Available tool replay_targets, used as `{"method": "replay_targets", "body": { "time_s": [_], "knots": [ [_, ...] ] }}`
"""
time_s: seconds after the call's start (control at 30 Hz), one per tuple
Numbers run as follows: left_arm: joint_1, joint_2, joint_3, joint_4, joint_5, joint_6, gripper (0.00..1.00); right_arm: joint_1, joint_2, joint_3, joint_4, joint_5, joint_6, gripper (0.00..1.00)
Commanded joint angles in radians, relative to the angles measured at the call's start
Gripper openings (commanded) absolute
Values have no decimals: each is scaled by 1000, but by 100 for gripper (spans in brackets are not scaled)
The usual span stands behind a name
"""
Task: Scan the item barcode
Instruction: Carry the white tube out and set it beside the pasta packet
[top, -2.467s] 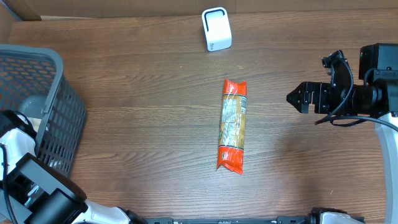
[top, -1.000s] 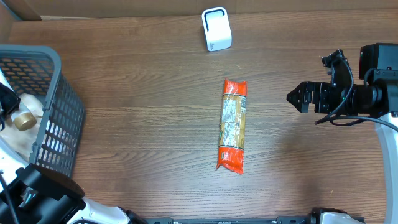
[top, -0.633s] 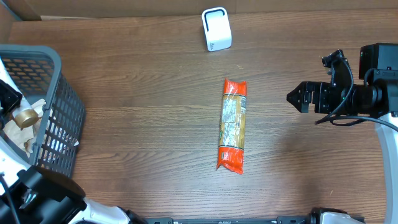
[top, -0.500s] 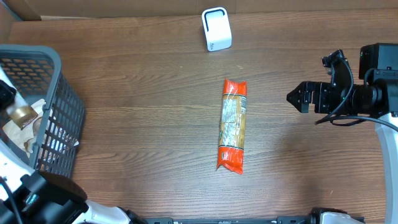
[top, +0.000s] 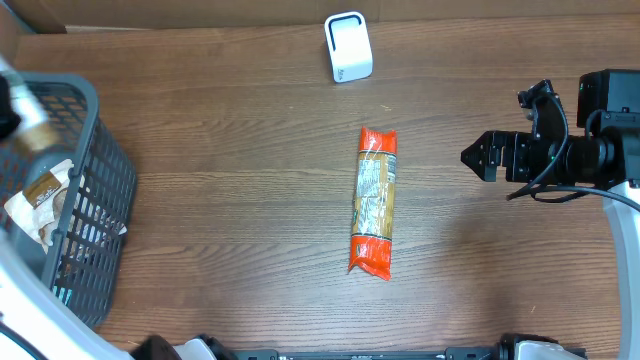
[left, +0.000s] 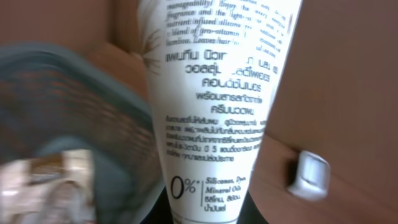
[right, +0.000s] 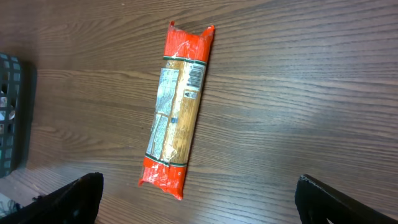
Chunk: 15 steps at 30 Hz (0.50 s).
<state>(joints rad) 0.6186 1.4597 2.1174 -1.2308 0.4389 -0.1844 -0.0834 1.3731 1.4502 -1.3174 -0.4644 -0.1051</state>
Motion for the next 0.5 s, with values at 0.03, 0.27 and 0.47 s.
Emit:
{"method": "replay_targets", "body": {
  "time_s": [0.03,0.27,0.47],
  "knots": [
    [-211,-13,18,-50,-16,-33,4,6,-7,22,6,1,-6,100],
    [-584,51,-17,-106,-189,-34,4,6,-8,22,6,1,-6,100],
    [-780,201,-21,-160,-336,-151,4,6,-7,22,6,1,-6,100]
  ]
}}
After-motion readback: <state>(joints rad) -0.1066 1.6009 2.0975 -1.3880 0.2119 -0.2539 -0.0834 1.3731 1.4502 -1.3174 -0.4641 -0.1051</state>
